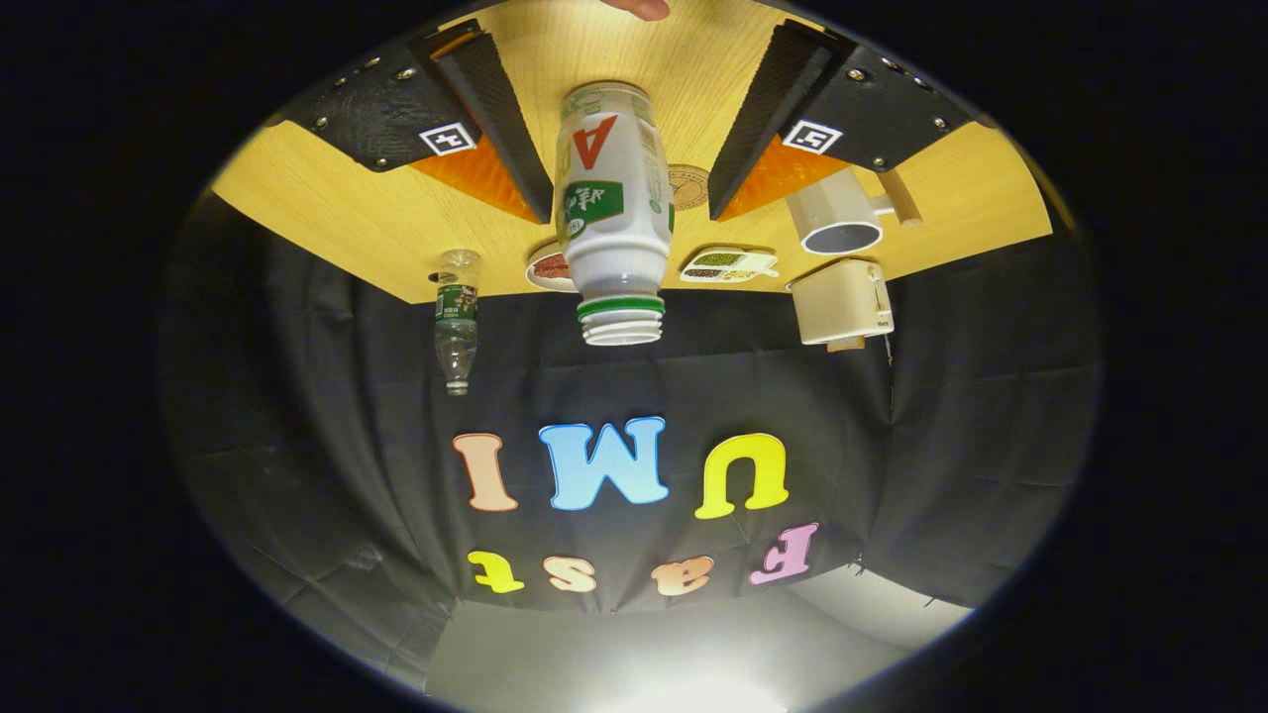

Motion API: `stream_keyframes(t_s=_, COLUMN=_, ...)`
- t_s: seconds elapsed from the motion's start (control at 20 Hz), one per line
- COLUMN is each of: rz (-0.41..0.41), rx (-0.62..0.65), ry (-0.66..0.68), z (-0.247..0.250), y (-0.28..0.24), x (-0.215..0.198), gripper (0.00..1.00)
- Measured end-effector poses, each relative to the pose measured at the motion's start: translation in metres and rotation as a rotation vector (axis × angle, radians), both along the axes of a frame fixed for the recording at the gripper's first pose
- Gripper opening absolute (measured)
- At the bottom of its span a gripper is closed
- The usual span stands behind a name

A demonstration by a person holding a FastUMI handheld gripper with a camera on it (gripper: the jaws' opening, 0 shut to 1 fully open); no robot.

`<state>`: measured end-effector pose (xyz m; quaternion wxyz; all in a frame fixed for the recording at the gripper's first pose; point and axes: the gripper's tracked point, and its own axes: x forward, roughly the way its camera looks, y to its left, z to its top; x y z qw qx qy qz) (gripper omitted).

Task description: Take the bottle from table, then pour the juice into the cup, finally place the bottle on the coaster

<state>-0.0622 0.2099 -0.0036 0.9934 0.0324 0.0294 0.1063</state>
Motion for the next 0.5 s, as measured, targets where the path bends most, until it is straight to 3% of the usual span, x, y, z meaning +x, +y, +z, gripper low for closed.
stream_keyframes(t_s=0.5, rz=-0.037, rx=-0.041, ry=0.008, z=-0.009, y=0.007, x=0.042, gripper=0.97)
